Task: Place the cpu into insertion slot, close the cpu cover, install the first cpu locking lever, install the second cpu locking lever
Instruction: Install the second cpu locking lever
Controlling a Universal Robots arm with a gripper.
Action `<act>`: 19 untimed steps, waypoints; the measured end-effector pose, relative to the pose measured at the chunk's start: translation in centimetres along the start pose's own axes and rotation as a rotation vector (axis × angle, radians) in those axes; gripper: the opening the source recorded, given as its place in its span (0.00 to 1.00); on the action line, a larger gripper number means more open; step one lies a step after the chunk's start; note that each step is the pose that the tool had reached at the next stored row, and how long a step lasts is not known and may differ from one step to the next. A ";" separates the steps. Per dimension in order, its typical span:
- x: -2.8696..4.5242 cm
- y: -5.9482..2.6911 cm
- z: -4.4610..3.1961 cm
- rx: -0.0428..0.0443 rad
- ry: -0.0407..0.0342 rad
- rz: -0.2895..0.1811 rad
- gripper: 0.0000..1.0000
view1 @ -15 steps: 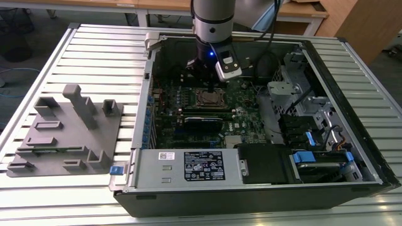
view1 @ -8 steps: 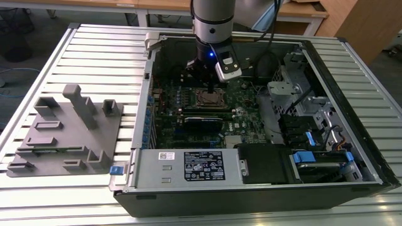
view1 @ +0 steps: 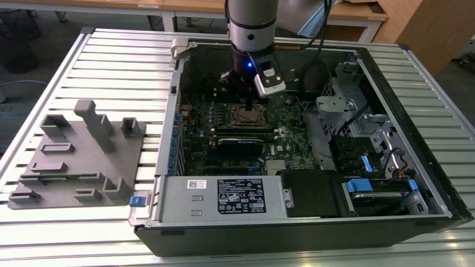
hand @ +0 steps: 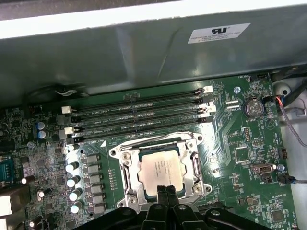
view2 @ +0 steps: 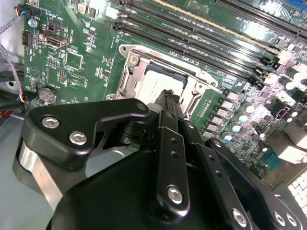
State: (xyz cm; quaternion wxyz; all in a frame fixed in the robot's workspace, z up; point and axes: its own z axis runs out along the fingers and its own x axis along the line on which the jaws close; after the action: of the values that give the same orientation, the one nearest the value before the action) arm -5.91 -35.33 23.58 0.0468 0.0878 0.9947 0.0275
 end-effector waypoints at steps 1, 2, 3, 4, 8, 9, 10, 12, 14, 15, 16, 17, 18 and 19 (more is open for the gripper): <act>0.02 -0.09 -0.01 -0.0001 0.0000 0.000 0.11; 0.03 -0.21 -0.02 0.0000 0.0000 0.000 0.11; 0.04 -0.33 -0.02 -0.0001 0.0000 0.000 0.11; 0.04 -0.48 -0.03 0.0000 0.0000 0.000 0.11; -0.03 -1.04 -0.06 0.0000 0.0001 0.000 0.11; -0.04 -1.13 -0.07 0.0003 0.0006 0.000 0.11; -0.06 -1.20 -0.07 0.0007 0.0015 0.000 0.11; -0.10 -1.34 -0.07 0.0013 0.0037 -0.002 0.11; -0.15 -1.52 -0.08 0.0014 0.0054 -0.004 0.11; -0.17 -1.60 -0.08 0.0014 0.0060 -0.005 0.11; -0.19 -1.67 -0.07 0.0012 0.0062 -0.006 0.11; -0.22 -1.74 -0.07 0.0012 0.0064 -0.008 0.11; -0.24 -1.79 -0.07 0.0010 0.0066 -0.010 0.11; -0.26 -1.85 -0.06 0.0009 0.0068 -0.012 0.11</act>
State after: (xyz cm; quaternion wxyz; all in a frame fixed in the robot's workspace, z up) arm -5.98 -37.20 23.55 0.0435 0.0819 0.9953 0.0271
